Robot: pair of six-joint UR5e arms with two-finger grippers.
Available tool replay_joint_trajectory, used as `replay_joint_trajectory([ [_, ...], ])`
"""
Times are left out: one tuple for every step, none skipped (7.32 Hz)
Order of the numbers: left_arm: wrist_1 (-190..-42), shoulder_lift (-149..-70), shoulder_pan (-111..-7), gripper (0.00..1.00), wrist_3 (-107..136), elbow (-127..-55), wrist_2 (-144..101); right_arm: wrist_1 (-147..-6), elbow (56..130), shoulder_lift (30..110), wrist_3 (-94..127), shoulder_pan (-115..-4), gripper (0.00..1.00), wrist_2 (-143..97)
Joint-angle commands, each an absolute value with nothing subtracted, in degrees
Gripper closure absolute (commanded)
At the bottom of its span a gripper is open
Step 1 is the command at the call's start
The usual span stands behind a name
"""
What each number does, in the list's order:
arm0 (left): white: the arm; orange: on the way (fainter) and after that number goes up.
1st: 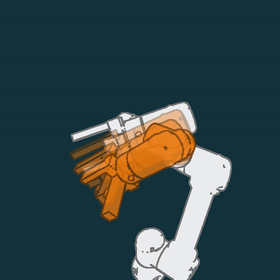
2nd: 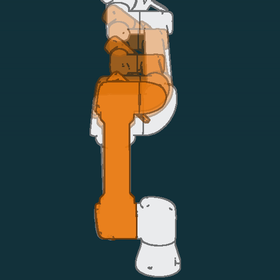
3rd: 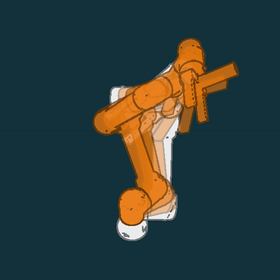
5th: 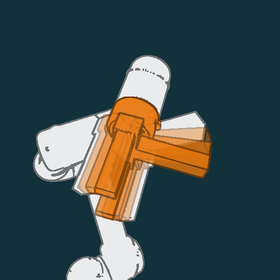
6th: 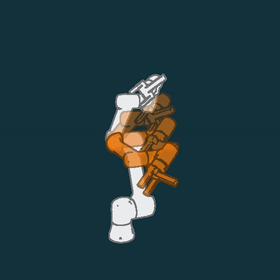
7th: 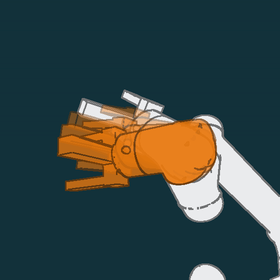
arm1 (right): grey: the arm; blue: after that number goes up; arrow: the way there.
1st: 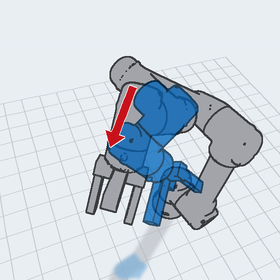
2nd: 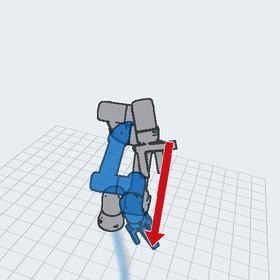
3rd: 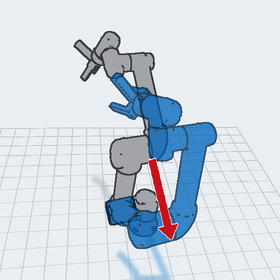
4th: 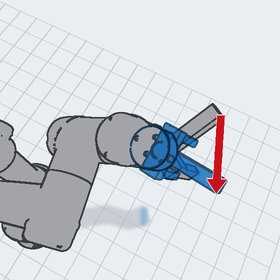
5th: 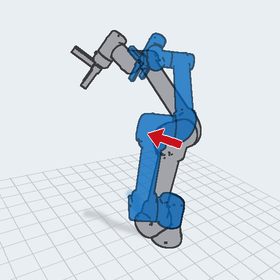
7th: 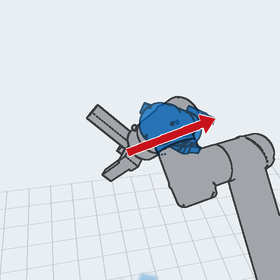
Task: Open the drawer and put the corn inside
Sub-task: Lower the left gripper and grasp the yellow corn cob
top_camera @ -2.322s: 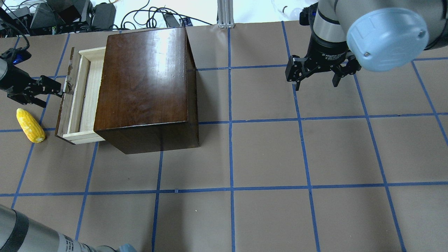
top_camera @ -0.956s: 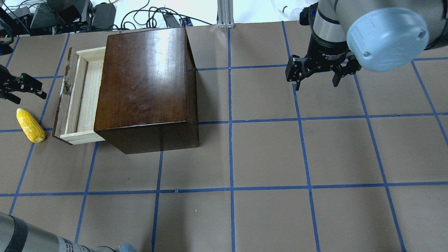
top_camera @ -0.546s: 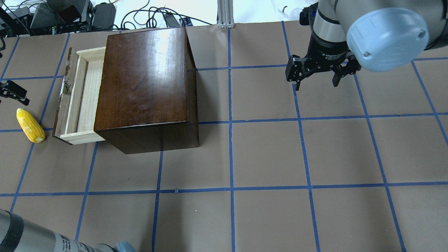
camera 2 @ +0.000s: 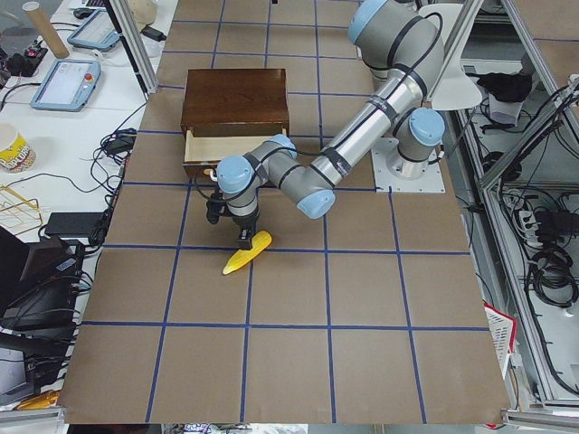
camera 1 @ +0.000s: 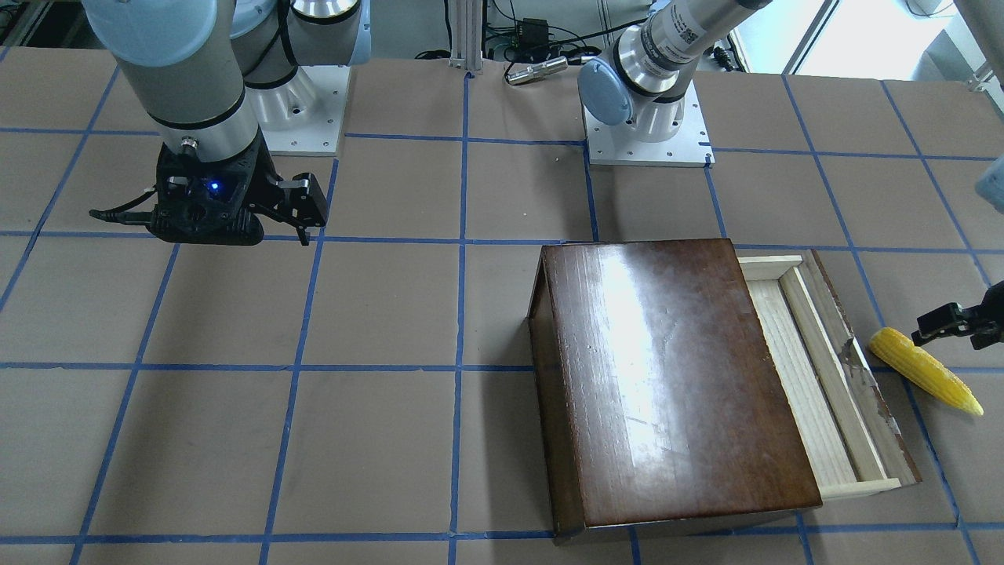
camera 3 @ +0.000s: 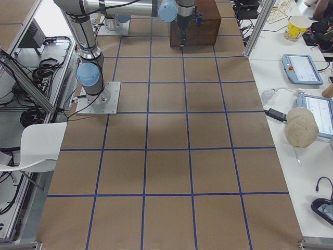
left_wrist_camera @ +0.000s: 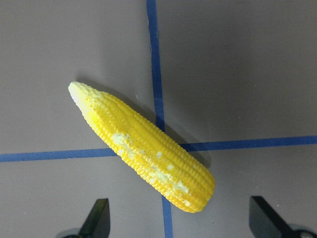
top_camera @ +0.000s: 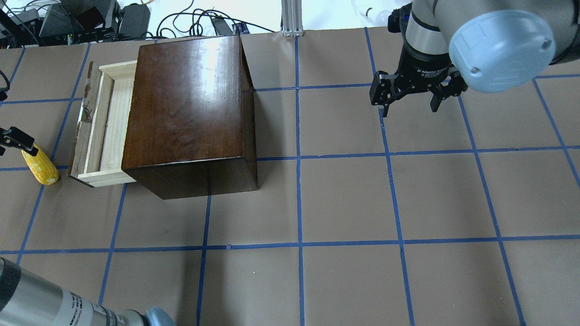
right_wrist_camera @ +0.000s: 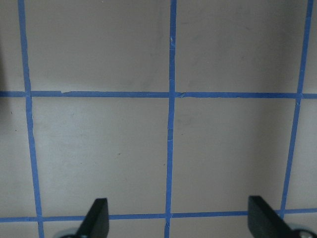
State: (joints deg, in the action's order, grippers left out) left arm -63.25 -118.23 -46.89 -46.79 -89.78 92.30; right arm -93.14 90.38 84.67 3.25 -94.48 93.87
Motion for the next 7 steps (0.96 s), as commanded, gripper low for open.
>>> replay_joint_trajectory([
  [-55.3,-121.4,-46.4,0.00,-49.4,-92.4,92.1,-93.1,90.4,84.7,3.3,-94.5,0.00,93.9],
  [-53.5,-122.2,-45.4,0.00,-49.5,-93.2,91.7,-93.1,90.4,84.6,3.3,-94.5,0.00,93.9],
  [-53.4,-123.0,-45.1,0.00,-49.7,-93.3,90.0,-93.2,90.4,84.6,3.3,-94.5,0.00,93.9],
  [-53.4,-123.2,-45.0,0.00,-49.7,-93.3,89.7,-93.2,90.4,84.6,3.3,-94.5,0.00,93.9],
  [-53.3,-123.5,-45.0,0.00,-49.7,-93.3,87.6,-93.1,90.4,84.7,3.3,-94.5,0.00,93.9],
  [-53.3,-123.7,-44.6,0.00,-49.7,-93.2,86.5,-93.1,90.4,84.6,3.3,-94.5,0.00,93.9],
  [-53.3,-123.7,-44.3,0.05,-49.7,-93.1,86.4,-93.1,90.4,84.6,3.3,-94.5,0.00,93.9],
])
